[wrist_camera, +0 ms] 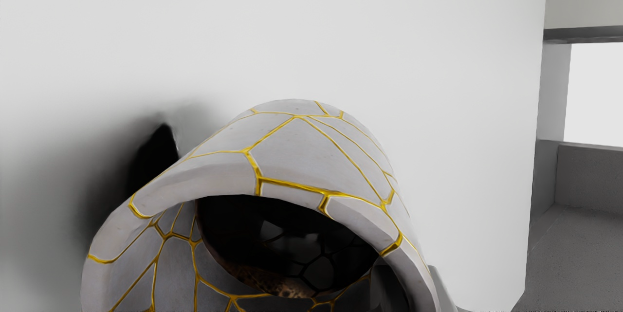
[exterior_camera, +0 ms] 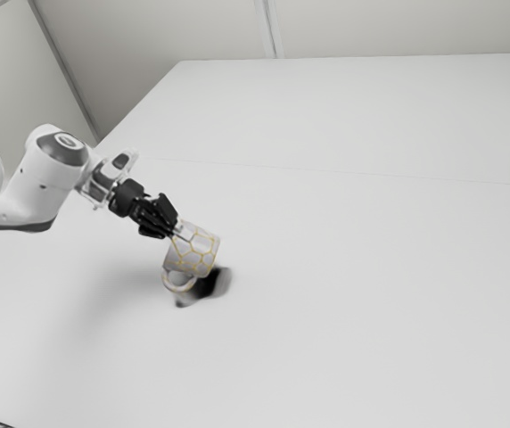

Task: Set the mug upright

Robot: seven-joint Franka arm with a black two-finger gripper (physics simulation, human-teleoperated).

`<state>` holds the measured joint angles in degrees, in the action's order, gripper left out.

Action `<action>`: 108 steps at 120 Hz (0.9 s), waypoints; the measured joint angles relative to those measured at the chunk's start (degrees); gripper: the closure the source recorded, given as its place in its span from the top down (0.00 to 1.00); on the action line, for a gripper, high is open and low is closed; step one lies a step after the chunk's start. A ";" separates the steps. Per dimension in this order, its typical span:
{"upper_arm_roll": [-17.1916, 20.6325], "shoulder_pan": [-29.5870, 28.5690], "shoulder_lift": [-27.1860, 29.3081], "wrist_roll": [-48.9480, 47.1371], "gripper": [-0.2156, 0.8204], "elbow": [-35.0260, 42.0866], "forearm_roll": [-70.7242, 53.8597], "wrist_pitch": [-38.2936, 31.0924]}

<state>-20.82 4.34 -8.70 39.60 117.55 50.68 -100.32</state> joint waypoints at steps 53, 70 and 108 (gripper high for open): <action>6.79 6.34 12.84 -7.27 0.03 6.51 -34.60 -14.26; 9.07 8.82 14.47 -12.07 0.03 8.18 -47.61 -17.66; 9.67 11.84 10.68 -23.16 0.03 7.93 -60.22 -19.83</action>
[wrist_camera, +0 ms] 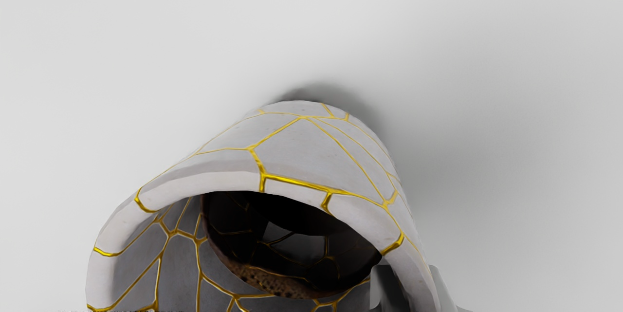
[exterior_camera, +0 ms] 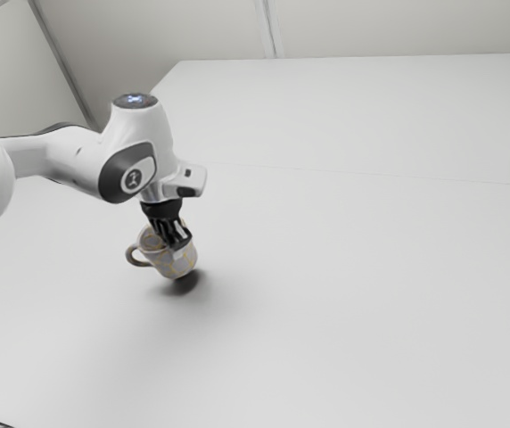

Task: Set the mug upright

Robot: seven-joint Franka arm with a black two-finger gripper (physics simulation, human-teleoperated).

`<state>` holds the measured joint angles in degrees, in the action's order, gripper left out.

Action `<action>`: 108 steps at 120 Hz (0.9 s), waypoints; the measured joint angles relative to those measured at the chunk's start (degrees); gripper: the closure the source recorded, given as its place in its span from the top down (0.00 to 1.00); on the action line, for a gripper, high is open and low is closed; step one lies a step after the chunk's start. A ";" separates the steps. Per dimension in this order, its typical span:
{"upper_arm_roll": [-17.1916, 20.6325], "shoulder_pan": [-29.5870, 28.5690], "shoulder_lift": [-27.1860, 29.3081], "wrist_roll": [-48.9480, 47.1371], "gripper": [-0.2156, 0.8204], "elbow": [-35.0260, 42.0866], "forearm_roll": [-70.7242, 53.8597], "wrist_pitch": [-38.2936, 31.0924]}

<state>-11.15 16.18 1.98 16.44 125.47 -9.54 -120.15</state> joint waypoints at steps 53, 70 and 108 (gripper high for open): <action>0.40 4.66 -4.59 -12.32 0.03 -1.08 -4.89 1.42; 0.49 5.19 -5.88 -14.99 0.03 -2.10 -4.98 1.36; 0.73 4.66 -7.17 -19.24 0.03 -2.40 -1.55 -0.65</action>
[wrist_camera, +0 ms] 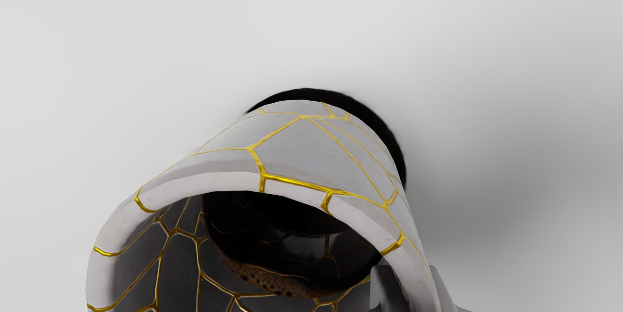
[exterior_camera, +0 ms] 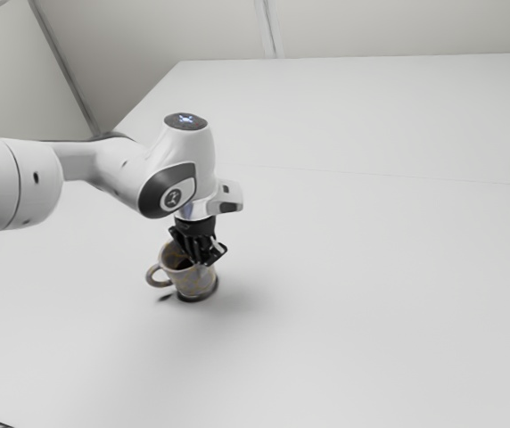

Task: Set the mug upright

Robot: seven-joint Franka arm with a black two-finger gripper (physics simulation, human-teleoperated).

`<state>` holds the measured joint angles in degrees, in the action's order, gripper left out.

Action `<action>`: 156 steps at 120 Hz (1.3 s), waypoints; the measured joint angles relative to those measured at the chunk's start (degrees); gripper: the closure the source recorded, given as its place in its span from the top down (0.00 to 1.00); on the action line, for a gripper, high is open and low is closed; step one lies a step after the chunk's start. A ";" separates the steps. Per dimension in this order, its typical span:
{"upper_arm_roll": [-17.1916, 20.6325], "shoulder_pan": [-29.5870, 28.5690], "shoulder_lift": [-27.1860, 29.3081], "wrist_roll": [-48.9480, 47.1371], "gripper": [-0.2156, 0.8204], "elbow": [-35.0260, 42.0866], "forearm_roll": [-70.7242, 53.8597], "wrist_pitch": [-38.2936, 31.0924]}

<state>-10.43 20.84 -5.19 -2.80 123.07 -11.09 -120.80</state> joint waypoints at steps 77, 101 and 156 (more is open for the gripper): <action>-0.01 -0.54 1.13 -3.59 0.46 0.06 4.33 -1.38; -0.26 -1.33 1.19 -3.13 0.63 -6.15 4.40 -0.46; 0.42 -9.06 -1.29 7.91 0.76 -36.07 6.89 16.38</action>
<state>-10.01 11.78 -6.47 5.11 87.00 -4.20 -104.42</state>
